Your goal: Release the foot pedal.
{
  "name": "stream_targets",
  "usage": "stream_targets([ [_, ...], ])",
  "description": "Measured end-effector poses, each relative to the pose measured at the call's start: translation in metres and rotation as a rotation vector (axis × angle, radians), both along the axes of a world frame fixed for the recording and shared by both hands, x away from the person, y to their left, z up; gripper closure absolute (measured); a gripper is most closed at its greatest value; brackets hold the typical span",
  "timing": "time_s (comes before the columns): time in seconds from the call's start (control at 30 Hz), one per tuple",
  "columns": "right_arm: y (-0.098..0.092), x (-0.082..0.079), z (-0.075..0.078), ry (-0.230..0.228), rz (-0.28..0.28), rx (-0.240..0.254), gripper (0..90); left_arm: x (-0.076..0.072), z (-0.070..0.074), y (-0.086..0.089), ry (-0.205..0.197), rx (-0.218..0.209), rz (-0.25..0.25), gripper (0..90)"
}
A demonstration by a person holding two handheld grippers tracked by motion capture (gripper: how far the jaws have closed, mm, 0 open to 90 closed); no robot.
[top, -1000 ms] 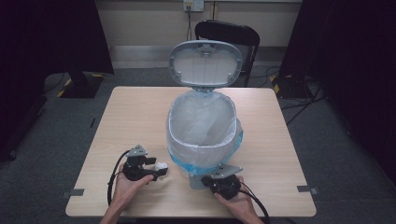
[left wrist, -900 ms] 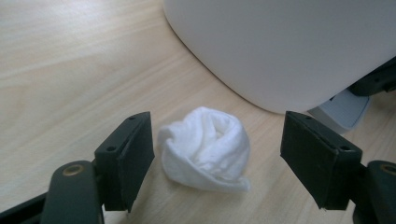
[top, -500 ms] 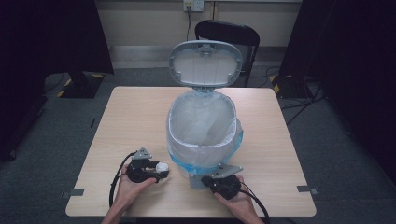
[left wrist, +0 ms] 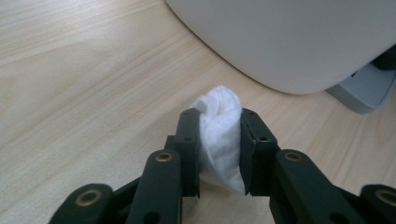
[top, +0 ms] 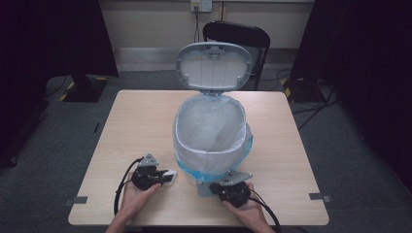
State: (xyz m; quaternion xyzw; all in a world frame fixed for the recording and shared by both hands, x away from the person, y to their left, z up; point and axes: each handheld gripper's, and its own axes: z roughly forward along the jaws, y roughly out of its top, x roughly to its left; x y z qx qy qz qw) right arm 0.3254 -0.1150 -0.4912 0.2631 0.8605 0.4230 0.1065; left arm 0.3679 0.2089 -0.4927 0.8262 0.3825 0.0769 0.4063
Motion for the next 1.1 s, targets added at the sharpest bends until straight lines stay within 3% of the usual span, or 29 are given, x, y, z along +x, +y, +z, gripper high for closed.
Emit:
stream_targets([
  [0.2, 0.0, 0.0, 0.0, 0.0, 0.0, 0.001, 87.3, 0.003, 0.001, 0.008, -0.006, -0.029, 0.039, 72.5],
  [0.4, 0.0, 0.0, 0.0, 0.0, 0.0, 0.002, 87.3, 0.003, 0.012, 0.018, -0.032, -0.108, 0.065, 72.5],
  [0.5, 0.0, 0.0, 0.0, 0.0, 0.001, 0.003, 87.3, 0.003, 0.017, 0.022, -0.041, -0.124, 0.071, 72.4],
  [0.6, -0.001, 0.0, 0.0, 0.001, 0.0, 0.003, 87.2, 0.002, 0.025, 0.031, -0.066, -0.169, 0.095, 72.4],
  [1.1, -0.001, 0.001, 0.0, 0.015, 0.001, 0.006, 87.3, -0.007, 0.062, 0.046, -0.162, -0.256, 0.122, 72.4],
])
